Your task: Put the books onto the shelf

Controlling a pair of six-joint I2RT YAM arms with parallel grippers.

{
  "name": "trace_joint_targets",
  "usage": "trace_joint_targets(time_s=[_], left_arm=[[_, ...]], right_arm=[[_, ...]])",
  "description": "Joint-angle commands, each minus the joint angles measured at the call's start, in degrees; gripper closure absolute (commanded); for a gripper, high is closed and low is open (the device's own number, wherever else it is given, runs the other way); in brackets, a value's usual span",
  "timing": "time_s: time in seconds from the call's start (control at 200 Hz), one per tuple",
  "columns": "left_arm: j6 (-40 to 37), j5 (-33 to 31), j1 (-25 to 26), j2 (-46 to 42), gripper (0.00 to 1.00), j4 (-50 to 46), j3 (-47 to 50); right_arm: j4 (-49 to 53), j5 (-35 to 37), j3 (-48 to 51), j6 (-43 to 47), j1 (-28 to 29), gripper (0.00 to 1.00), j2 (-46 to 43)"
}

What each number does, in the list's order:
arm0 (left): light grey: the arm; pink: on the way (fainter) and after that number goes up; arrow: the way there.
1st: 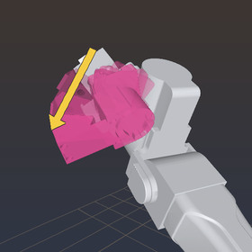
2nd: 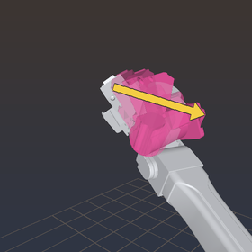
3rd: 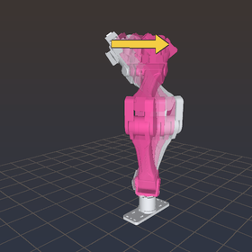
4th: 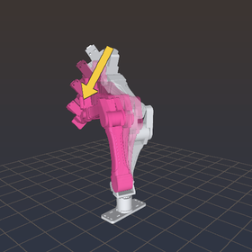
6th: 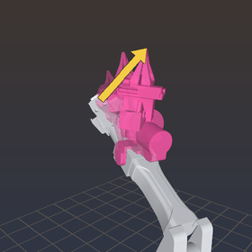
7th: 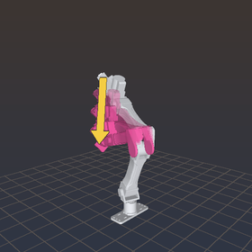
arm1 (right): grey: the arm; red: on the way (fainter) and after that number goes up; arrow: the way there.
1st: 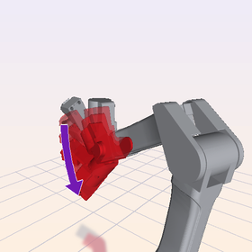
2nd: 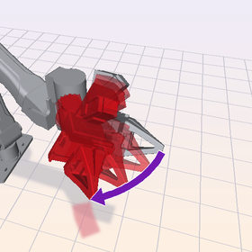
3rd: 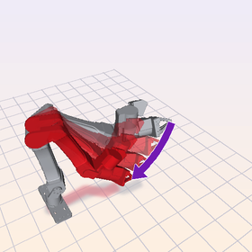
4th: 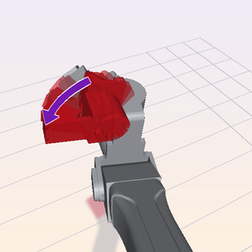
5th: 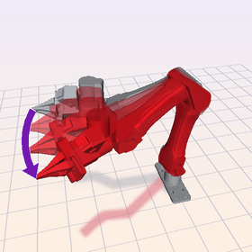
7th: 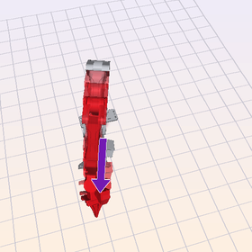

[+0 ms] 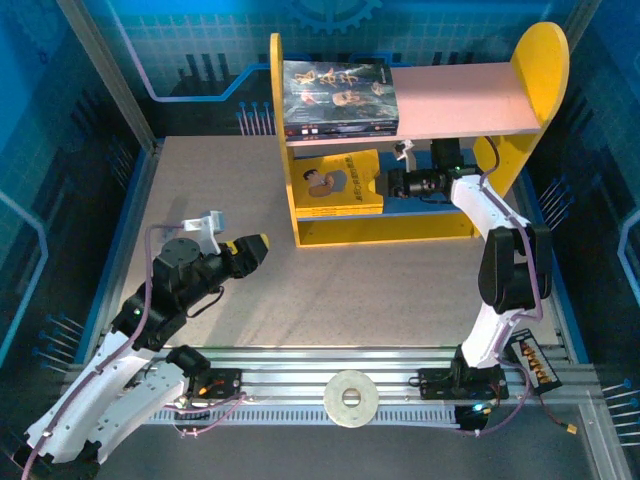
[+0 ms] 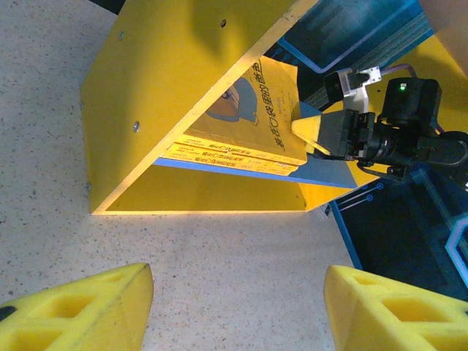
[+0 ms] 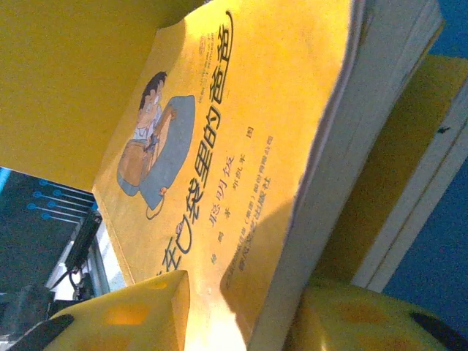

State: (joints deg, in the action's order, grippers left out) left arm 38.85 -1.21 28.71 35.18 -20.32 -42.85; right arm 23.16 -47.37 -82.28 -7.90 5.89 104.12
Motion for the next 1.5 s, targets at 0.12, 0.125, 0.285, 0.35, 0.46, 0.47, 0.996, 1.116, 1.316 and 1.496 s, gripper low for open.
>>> trace_joint_targets(time_s=[0.12,0.125,0.285,0.35,0.46,0.47,0.996,1.116,1.316,1.496], left_arm=[[-0.51,1.04,-0.55,-0.2,0.36,1.14,0.22],[-0.52,1.04,-0.52,-0.2,0.36,1.19,0.18],[-0.59,1.21,-0.54,-0.03,0.36,1.37,0.14],[-0.62,1.21,-0.58,-0.03,0.36,1.34,0.14],[-0.62,1.26,-0.58,0.0,0.36,1.45,-0.03],[-0.62,1.27,-0.61,0.03,0.36,1.43,0.03],[-0.44,1.39,-0.58,-0.02,0.36,1.39,-0.03],[-0.35,1.4,-0.58,-0.01,0.36,1.44,0.03],[-0.27,1.44,-0.56,-0.09,0.36,1.33,0.06],[-0.18,1.32,-0.62,-0.2,0.36,1.38,0.06]], right_arm=[[4.15,6.2,0.19,2.52,2.13,0.55,-1.44],[4.21,6.26,0.19,2.53,2.16,0.55,-1.45],[5.06,8.93,0.78,3.02,2.73,0.51,-2.19],[5.21,10.03,1.05,3.02,2.91,0.49,-2.52],[5.58,12.05,1.38,3.06,3.0,0.45,-2.99],[5.58,12.22,1.41,3.04,3.03,0.45,-3.05],[7.43,22.16,1.81,3.85,5.88,0.36,-4.01],[7.43,24.09,2.21,3.86,6.4,0.36,-4.05],[7.52,27.41,2.78,3.95,7.24,0.34,-4.4],[6.73,30.71,3.98,3.47,8.14,0.3,-5.3]])
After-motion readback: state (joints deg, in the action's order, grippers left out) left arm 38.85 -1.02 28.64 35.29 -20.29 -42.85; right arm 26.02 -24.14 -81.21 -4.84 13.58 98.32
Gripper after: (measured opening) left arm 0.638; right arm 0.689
